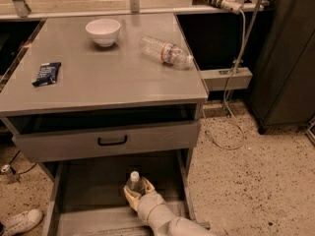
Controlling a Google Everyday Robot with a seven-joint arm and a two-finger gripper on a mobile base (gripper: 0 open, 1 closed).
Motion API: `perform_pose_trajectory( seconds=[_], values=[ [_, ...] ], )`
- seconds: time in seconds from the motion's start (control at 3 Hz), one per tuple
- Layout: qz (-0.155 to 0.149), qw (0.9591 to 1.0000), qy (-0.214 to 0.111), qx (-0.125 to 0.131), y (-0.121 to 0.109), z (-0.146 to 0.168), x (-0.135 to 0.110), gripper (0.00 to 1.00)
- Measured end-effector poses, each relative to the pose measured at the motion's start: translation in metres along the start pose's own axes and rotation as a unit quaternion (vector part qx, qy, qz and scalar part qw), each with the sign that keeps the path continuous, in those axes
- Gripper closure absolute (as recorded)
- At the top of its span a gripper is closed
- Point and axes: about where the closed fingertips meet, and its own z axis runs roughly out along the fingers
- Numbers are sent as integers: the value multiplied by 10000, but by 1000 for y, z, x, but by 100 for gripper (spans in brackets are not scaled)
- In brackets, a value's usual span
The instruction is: Place blue plastic bottle into middle drawer
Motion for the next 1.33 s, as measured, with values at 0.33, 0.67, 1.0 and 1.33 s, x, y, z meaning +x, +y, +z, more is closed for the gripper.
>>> perform_pose_trajectory(
  seconds=[0.33, 0.67, 1.0, 1.33],
  values=[
    [0, 10000, 0, 0, 0, 0, 0, 81],
    [0, 10000, 0, 0, 0, 0, 0, 58],
    [0, 10000, 0, 0, 0, 0, 0, 35],
    [0, 10000, 0, 0, 0, 0, 0, 11]
  ],
)
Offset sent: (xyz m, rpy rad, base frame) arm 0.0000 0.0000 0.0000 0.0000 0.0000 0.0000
